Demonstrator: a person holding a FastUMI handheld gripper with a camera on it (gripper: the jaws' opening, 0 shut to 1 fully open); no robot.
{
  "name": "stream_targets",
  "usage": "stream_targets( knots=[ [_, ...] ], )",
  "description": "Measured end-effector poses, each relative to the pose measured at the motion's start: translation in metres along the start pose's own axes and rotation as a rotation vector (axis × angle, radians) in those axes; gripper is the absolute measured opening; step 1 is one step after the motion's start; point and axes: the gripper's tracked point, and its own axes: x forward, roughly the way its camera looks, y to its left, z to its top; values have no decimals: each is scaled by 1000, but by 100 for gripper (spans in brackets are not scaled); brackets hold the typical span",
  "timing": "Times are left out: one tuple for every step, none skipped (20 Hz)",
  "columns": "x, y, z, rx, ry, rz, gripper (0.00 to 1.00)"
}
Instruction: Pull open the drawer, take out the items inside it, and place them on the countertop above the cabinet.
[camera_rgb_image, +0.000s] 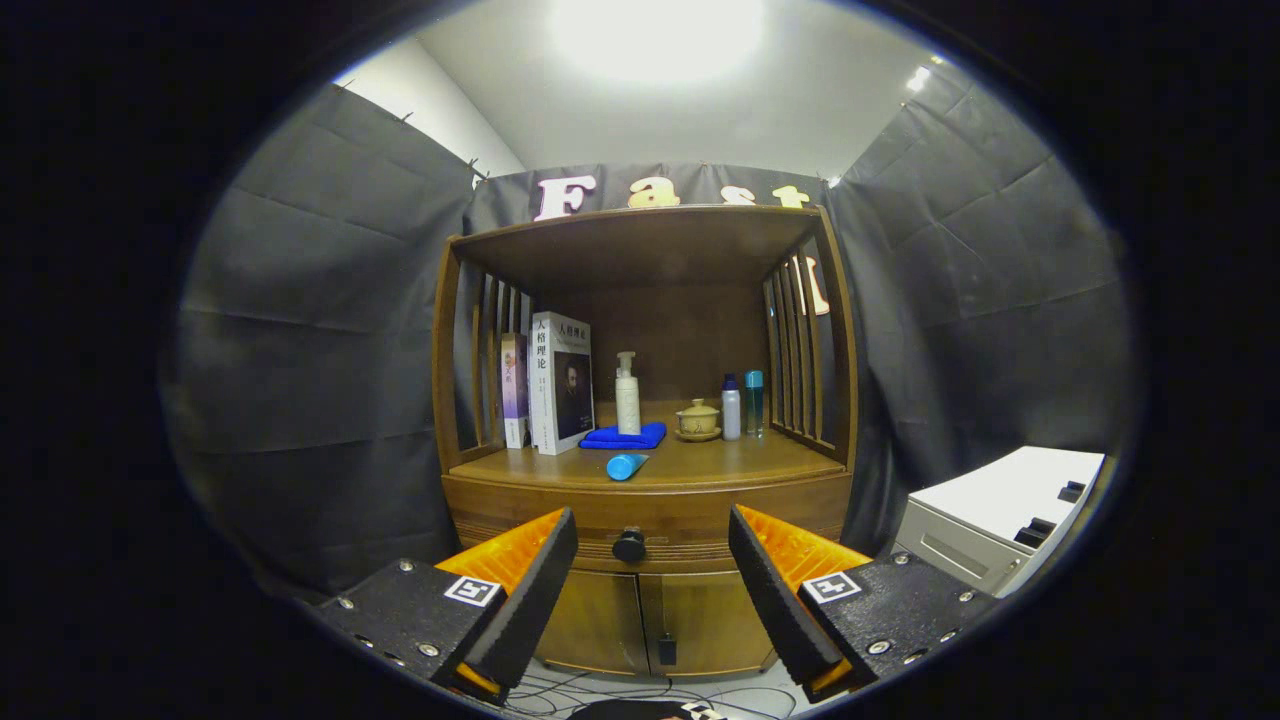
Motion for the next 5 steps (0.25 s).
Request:
stream_targets(
  knots=[
    [0,-1,1,-3,-2,1,94],
    [0,-1,1,-3,-3,0,94],
    [0,0,2,-1,-4,2,94],
    [0,1,3,1,-5,2,94],
    [0,0,3,2,-5,4,94]
  ],
)
